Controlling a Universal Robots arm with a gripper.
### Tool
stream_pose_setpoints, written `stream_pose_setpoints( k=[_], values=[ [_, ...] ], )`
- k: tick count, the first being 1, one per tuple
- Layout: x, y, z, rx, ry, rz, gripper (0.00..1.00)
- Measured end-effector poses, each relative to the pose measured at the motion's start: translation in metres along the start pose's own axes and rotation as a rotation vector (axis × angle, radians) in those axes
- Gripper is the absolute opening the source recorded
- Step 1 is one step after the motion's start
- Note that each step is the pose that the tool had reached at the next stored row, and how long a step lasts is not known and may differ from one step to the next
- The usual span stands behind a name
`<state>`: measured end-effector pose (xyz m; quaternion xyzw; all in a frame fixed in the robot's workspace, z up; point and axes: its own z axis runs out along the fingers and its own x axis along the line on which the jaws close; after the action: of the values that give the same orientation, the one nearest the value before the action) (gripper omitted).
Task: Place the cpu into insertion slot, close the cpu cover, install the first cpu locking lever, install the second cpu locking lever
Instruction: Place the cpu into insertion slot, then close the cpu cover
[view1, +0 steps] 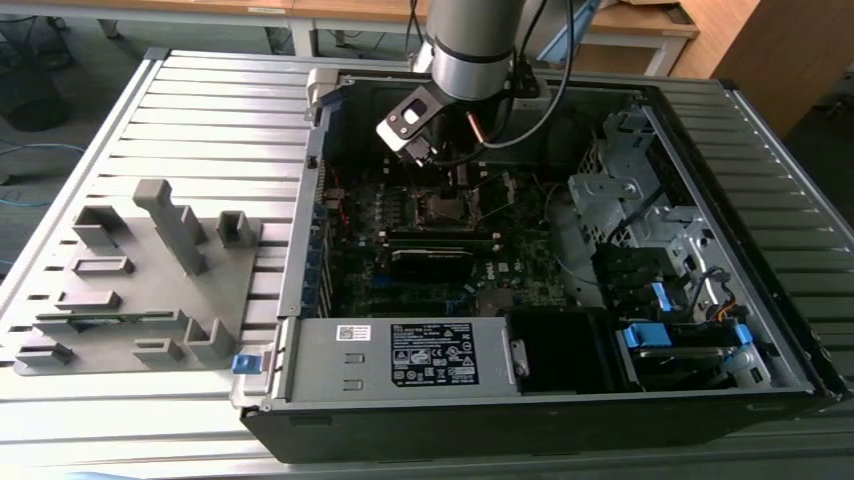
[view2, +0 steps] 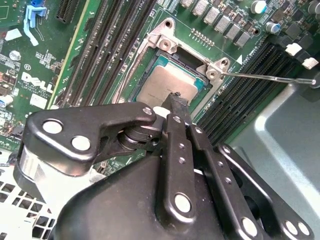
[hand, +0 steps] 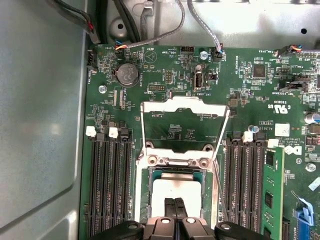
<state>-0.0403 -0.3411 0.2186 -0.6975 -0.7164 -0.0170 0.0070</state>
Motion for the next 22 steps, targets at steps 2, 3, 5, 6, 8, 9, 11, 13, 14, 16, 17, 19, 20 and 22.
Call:
stream_pose_setpoints(
  k=[2, 3, 5, 6, 8, 9, 11, 13, 14, 16, 17, 19, 20, 22],
  values=[
    [0.0, 0.0, -0.0002, 0.0002, -0.0002, 0.0, 0.1],
    [0.0, 0.0, -0.0004, 0.0002, -0.0004, 0.0, 0.1],
    [0.0, 0.0, -0.0017, 0.0004, -0.0009, 0.0, 0.1],
    [0.0, 0.0, -0.0016, 0.0002, -0.0006, 0.0, 0.1],
    [0.0, 0.0, -0.0016, 0.0002, -0.0005, 0.0, 0.1],
    [0.0001, 0.0, -0.0028, 0.0002, -0.0006, 0.0, 0.1],
    [0.0001, 0.0, -0.0041, 0.0002, -0.0006, 0.0, 0.1],
    [0.0001, 0.0, -0.0043, 0.0003, -0.0007, 0.0, 0.1],
    [0.0001, 0.0, -0.0045, 0.0003, -0.0007, 0.0, 0.1],
    [0.0001, 0.0, -0.0049, 0.0003, -0.0008, 0.0, 0.1],
    [0.0001, 0.0, -0.0051, 0.0003, -0.0006, 0.0, 0.1],
    [0.0002, 0.0, -0.006, 0.0003, -0.0007, 0.0, 0.1],
    [0.0002, 0.0001, -0.0061, 0.0002, -0.0006, 0.0, 0.1],
    [0.0002, 0.0001, -0.0064, 0.0002, -0.0006, 0.0, 0.1]
  ],
)
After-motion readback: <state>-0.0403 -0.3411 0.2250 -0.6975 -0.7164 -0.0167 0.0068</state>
